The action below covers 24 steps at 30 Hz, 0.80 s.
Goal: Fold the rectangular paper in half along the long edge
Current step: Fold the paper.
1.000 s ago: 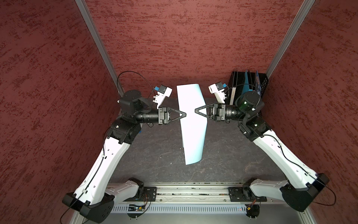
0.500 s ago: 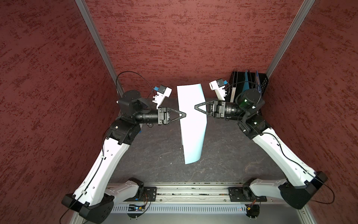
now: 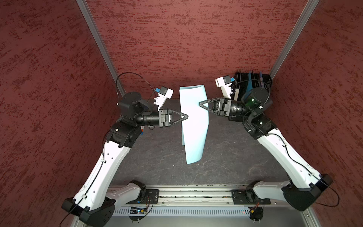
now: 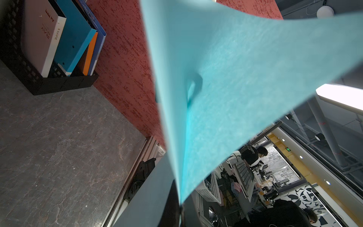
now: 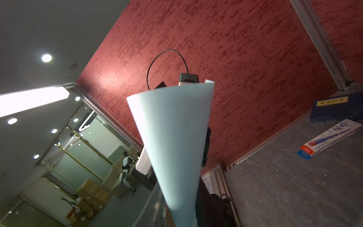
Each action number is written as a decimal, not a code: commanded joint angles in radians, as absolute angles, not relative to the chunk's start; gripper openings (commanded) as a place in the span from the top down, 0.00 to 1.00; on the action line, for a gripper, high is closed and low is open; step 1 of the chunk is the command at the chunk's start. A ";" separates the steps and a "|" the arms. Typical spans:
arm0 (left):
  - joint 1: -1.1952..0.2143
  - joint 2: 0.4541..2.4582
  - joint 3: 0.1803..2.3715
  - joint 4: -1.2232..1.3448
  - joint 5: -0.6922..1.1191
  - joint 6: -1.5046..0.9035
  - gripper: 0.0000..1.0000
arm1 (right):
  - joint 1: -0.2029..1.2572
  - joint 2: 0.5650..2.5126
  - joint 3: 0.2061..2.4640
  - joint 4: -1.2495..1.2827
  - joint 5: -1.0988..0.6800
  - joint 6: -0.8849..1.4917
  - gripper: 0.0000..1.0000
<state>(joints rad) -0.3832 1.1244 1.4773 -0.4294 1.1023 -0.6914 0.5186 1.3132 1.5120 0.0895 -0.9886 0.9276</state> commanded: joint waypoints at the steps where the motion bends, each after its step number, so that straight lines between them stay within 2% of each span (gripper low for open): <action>1: -0.377 1.105 1.476 -0.425 1.121 -0.685 1.00 | 0.510 1.323 1.538 0.135 -0.971 0.929 0.97; 4: -0.376 1.105 1.475 -0.427 1.121 -0.685 1.00 | 0.509 1.325 1.544 0.141 -0.971 0.930 1.00; 6: -0.376 1.103 1.477 -0.428 1.120 -0.684 1.00 | 0.508 1.331 1.560 0.126 -0.967 0.928 0.81; 8: -0.376 1.102 1.479 -0.428 1.121 -0.684 1.00 | 0.505 1.340 1.576 0.117 -0.966 0.926 0.70; 11: -0.376 1.099 1.479 -0.430 1.124 -0.686 1.00 | 0.503 1.353 1.595 0.118 -0.960 0.926 0.68; 13: -0.376 1.098 1.480 -0.434 1.123 -0.683 1.00 | 0.503 1.365 1.600 0.142 -0.963 0.936 0.73; 15: -0.377 1.094 1.477 -0.436 1.123 -0.683 1.00 | 0.502 1.373 1.603 0.163 -0.964 0.943 0.90; 17: -0.375 1.093 1.476 -0.440 1.124 -0.682 1.00 | 0.502 1.377 1.607 0.169 -0.958 0.944 0.99; 19: -0.373 1.092 1.474 -0.439 1.122 -0.681 1.00 | 0.500 1.380 1.614 0.160 -0.955 0.937 0.98; 20: -0.373 1.089 1.473 -0.438 1.123 -0.682 1.00 | 0.500 1.382 1.619 0.157 -0.954 0.936 0.89; 21: -0.374 1.089 1.473 -0.437 1.122 -0.684 1.00 | 0.499 1.387 1.626 0.144 -0.953 0.933 0.74; 22: -0.374 1.092 1.474 -0.438 1.123 -0.684 1.00 | 0.498 1.390 1.637 0.124 -0.946 0.924 0.67; 24: -0.374 1.091 1.475 -0.437 1.123 -0.683 1.00 | 0.497 1.396 1.647 0.118 -0.943 0.922 0.65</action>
